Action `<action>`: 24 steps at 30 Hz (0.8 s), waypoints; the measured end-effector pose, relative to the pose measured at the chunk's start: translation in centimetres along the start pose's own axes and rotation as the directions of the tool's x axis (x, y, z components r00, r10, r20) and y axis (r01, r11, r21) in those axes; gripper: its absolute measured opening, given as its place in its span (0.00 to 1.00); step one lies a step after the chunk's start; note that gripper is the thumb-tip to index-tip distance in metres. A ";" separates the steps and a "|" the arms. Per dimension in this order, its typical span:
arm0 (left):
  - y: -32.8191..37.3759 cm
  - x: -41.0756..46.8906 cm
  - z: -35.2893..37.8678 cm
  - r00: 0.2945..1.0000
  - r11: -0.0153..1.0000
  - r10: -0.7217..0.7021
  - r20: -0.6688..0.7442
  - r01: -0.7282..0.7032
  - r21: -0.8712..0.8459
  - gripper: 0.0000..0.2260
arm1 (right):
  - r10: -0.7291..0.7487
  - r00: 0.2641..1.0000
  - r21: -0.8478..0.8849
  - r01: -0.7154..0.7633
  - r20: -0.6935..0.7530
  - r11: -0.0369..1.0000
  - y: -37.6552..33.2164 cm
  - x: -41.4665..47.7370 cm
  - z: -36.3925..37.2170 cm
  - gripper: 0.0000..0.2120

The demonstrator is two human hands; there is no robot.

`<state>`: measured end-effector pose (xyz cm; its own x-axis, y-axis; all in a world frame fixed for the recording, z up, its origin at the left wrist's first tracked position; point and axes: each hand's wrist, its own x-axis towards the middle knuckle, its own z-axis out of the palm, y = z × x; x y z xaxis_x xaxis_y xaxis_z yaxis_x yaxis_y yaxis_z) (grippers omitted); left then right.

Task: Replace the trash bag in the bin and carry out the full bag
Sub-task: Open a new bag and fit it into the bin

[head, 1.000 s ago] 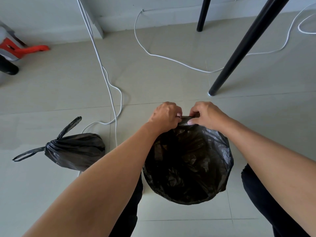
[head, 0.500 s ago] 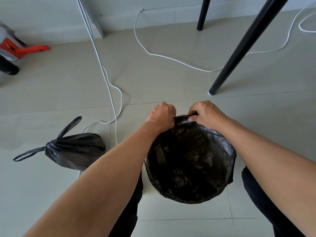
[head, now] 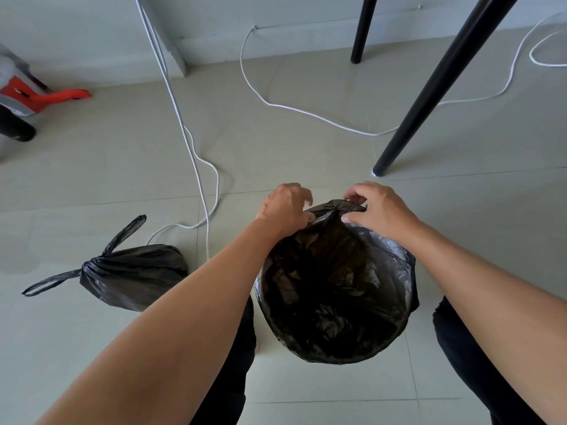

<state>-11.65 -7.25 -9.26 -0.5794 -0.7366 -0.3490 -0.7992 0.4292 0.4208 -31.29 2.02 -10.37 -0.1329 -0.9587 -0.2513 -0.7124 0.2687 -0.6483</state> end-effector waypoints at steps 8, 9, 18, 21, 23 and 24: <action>1.5 0.6 0.9 0.996 0.996 -0.028 -0.082 0.021 -0.087 0.07 | -0.002 1.000 0.056 0.003 -0.023 0.998 0.2 0.8 0.5 0.07; 1.5 0.6 0.9 0.996 0.995 -0.040 -0.085 0.031 -0.095 0.08 | 0.011 1.000 0.076 -0.009 -0.022 0.997 0.1 0.8 0.4 0.07; 1.2 0.3 1.0 0.993 0.996 0.071 -0.091 -0.076 -0.052 0.09 | 0.022 0.997 -0.041 -0.019 0.069 0.999 -0.4 1.6 -0.2 0.06; 1.0 0.2 1.3 0.991 0.994 0.113 -0.068 -0.113 0.009 0.11 | 0.012 0.990 -0.131 0.007 0.139 0.991 -0.6 1.7 0.0 0.05; 0.9 0.2 1.5 0.994 0.994 0.100 -0.051 -0.098 0.047 0.11 | 0.030 0.985 -0.190 0.003 0.167 0.982 -0.5 1.4 0.2 0.07; 0.8 0.2 1.5 0.995 0.995 0.086 -0.042 -0.084 0.058 0.11 | 0.041 0.985 -0.203 -0.006 0.165 0.979 -0.4 1.3 0.3 0.06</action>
<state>-12.66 -6.26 -10.27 -0.6388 -0.7180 -0.2764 -0.7560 0.5191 0.3988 -30.97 0.65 -10.64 -0.0462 -0.9185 -0.3927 -0.8369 0.2502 -0.4869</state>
